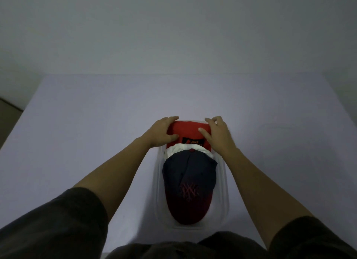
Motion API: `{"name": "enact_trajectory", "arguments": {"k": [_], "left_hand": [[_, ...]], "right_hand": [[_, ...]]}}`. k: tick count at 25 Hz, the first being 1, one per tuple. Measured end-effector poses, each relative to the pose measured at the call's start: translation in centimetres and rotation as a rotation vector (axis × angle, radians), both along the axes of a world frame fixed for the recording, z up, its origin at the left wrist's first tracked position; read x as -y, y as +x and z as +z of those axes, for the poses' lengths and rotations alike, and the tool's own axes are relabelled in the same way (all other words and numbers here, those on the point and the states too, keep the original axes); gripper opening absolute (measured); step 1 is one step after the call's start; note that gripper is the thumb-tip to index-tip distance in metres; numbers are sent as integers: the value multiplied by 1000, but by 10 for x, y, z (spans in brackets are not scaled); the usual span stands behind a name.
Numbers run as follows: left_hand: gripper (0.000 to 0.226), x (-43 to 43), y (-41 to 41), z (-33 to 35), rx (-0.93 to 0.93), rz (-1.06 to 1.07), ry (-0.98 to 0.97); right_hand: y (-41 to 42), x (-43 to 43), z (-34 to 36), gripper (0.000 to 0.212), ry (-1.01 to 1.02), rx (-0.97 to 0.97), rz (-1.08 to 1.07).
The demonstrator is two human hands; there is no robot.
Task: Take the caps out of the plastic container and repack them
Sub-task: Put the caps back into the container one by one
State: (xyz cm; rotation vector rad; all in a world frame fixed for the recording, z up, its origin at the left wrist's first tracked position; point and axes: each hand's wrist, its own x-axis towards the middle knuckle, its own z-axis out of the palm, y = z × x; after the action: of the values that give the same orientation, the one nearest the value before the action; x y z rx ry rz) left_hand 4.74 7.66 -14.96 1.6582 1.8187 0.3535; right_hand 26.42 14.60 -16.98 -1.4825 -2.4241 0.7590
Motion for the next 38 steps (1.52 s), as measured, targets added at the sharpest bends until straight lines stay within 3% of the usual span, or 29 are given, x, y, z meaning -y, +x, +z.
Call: {"name": "enact_trajectory", "arguments": {"k": [6, 11, 16, 19, 22, 27, 31, 35, 38], "left_hand": [[50, 1, -1, -1, -95, -10, -26], [32, -9, 12, -3, -201, -3, -92], [34, -1, 7, -5, -327, -61, 1], [35, 3, 11, -7, -310, 26, 40], [32, 11, 9, -11, -320, 103, 145], [48, 36, 24, -6, -75, 281, 49], [48, 46, 38, 1, 4, 366, 19], [60, 49, 37, 7, 111, 456, -45], [59, 46, 53, 21, 155, 578, 139]], "right_hand": [[18, 3, -2, 58, -52, -54, 124], [18, 0, -5, 45, 2, -103, 77], [15, 2, -10, 43, 79, -9, 100], [14, 2, -13, 43, 120, 38, 91], [16, 5, -12, 50, 36, -31, 68], [28, 28, -16, 65, -184, -164, -96], [31, 45, -20, 57, -389, -274, -211], [29, 45, -18, 55, -418, -282, -216], [39, 40, -14, 53, -315, -338, -274]]}}
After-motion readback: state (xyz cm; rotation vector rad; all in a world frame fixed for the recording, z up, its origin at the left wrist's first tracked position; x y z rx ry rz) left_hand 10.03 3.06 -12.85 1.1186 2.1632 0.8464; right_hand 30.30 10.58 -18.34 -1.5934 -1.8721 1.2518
